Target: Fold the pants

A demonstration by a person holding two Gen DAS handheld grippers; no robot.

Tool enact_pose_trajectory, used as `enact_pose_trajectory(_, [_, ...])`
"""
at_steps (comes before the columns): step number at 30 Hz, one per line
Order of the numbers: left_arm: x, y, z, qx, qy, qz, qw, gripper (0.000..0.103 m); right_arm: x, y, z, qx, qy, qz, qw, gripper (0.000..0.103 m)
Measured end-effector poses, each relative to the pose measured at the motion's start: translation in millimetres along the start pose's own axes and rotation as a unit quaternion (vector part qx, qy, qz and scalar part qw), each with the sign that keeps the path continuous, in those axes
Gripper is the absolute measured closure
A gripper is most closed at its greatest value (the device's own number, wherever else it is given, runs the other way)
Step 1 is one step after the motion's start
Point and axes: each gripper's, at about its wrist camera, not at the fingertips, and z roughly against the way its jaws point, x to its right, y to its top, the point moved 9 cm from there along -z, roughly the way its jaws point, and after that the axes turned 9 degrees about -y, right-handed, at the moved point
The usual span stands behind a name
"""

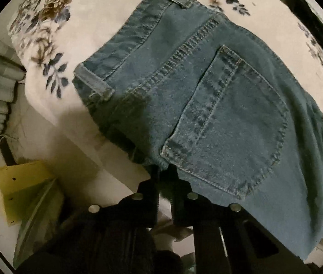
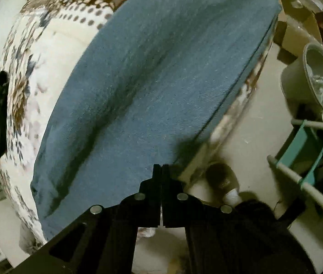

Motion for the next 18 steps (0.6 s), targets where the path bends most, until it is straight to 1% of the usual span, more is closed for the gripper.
enact_pose_trajectory(1, [-9.4, 0.7, 2.0, -0.002, 0.003, -0.003, 1.0, 0.102, 1.7, -1.3, 0.4, -0.015, 0.019, -0.004, 1.0, 0.103])
enact_pose_trajectory(2, [-18.0, 2.0, 4.8, 0.001, 0.01, -0.005, 0.9999, 0.102, 3.4, -2.4, 0.8, -0.029, 0.039, -0.005, 0.999, 0.102])
enact_pose_trajectory(3, [-25.4, 3.4, 6.1, 0.001, 0.006, 0.0, 1.0, 0.102, 3.0, -5.1, 0.4, -0.039, 0.055, -0.006, 0.998, 0.101])
enact_pose_trajectory(4, [-29.4, 3.0, 6.3, -0.005, -0.005, 0.011, 0.9999, 0.101, -1.6, -8.2, -1.6, -0.053, 0.077, -0.01, 0.996, 0.101])
enact_pose_trajectory(5, [-33.7, 2.9, 6.7, -0.011, -0.019, 0.027, 0.9994, 0.101, -5.9, -11.3, -4.7, -0.06, 0.086, -0.012, 0.994, 0.097])
enact_pose_trajectory(6, [-36.9, 4.0, 7.2, -0.012, -0.035, 0.041, 0.9985, 0.101, -10.9, -15.6, -9.0, -0.065, 0.092, -0.012, 0.994, 0.088])
enact_pose_trajectory(8, [-38.7, 4.7, 5.1, -0.02, -0.054, 0.053, 0.9969, 0.099, -19.3, -21.4, -20.0, -0.08, 0.098, -0.019, 0.992, 0.078])
enact_pose_trajectory(9, [-38.9, 9.5, 2.8, -0.026, -0.057, 0.052, 0.9966, 0.097, -26.7, -26.3, -27.3, -0.086, 0.1, -0.024, 0.991, 0.078])
enact_pose_trajectory(10, [-39.3, 9.4, -1.6, -0.033, -0.058, 0.053, 0.9964, 0.092, -30.5, -29.3, -35.7, -0.095, 0.099, -0.03, 0.99, 0.078])
enact_pose_trajectory(12, [-36.6, 10.7, -9.2, -0.039, -0.058, 0.056, 0.996, 0.087, -28.3, -35.7, -52.5, -0.109, 0.078, -0.045, 0.99, 0.078])
enact_pose_trajectory(13, [-31.9, 10.1, -12.7, -0.041, -0.059, 0.057, 0.9958, 0.084, -34.4, -38.4, -61.7, -0.117, 0.084, -0.064, 0.988, 0.078])
enact_pose_trajectory(14, [-33.2, 10.2, -17.1, -0.044, -0.059, 0.058, 0.9956, 0.083, -33.6, -40.7, -64.7, -0.122, 0.08, -0.066, 0.987, 0.078])
enact_pose_trajectory(18, [-39.9, 9.9, -26.4, -0.048, -0.054, 0.07, 0.995, 0.082, -38.5, -41.2, -68.5, -0.101, 0.075, -0.07, 0.99, 0.078])
